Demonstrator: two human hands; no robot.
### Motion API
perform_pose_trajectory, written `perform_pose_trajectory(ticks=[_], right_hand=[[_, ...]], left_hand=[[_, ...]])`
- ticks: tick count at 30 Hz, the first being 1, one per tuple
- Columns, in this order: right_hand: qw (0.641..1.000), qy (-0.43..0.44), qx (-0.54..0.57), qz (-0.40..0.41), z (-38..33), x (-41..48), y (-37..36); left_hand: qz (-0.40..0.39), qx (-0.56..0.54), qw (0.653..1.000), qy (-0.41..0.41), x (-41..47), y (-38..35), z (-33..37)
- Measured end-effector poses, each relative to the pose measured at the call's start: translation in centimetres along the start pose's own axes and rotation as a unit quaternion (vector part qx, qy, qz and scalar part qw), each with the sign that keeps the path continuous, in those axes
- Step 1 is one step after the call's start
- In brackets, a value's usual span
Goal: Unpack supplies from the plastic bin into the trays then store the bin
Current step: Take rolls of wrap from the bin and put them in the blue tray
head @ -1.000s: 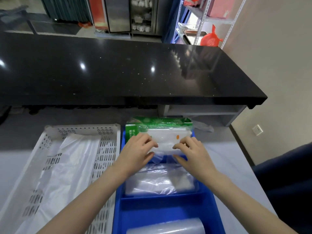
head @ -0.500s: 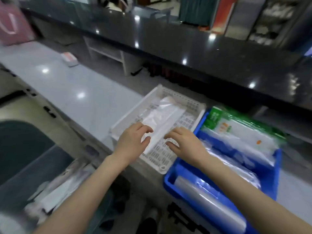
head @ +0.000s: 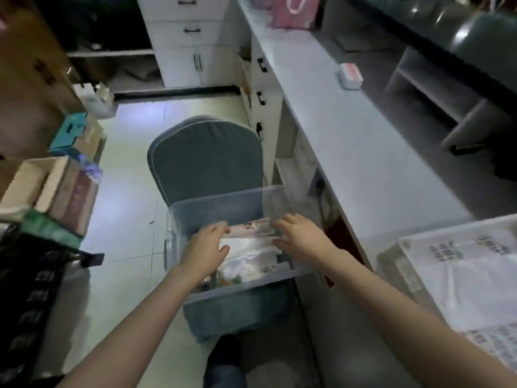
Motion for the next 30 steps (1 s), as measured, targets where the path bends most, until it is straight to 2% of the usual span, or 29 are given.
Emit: perform_pose_trajectory(ticks=[2,6,10,16,20,23,26,30], right_hand=[[0.999,-0.015,-0.004,-0.043,-0.9,3.7,-2.9],[0.991,-0.064,-0.022,-0.115,-0.7,9.3,-8.8],[0.98,-0.105,-0.024,-0.17,0.5,13.7,-14.7],[0.968,-0.139,-0.052,-0.201,3.0,19.6,-23.1],[0.97,-0.117,-0.102,-0.186,4.2,23.6,-27.5],[0.971,-0.106,-0.102,-0.189,4.4,26.0,-30.3],[0.967,-0.105,-0.113,-0.203,4.1,27.3,-32.4],[0.957,-0.103,-0.185,-0.199,3.4,27.8,-33.9]], left_hand=[[-0.042,-0.007,0.998,0.041,0.6,-1.3,-4.3],[-0.114,-0.024,0.99,0.074,2.8,-4.7,-10.6],[-0.174,-0.033,0.981,0.076,5.9,-9.5,-14.8],[-0.247,-0.029,0.967,0.054,10.1,-17.9,-18.8],[-0.232,0.0,0.97,0.078,12.1,-21.8,-21.3],[-0.207,0.008,0.965,0.163,11.8,-23.4,-23.4],[-0.161,-0.031,0.952,0.257,10.6,-23.8,-25.3],[-0.151,-0.044,0.945,0.286,9.8,-24.4,-26.6]])
Point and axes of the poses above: each hand's wrist, its own x-axis towards the middle knuckle, its own y-axis out of the back of the hand, z = x × y, the point moved 3 cm from there along x, towards the middle knuckle, and after that the axes turned 12 degrees about -y, right-handed, at the moved point
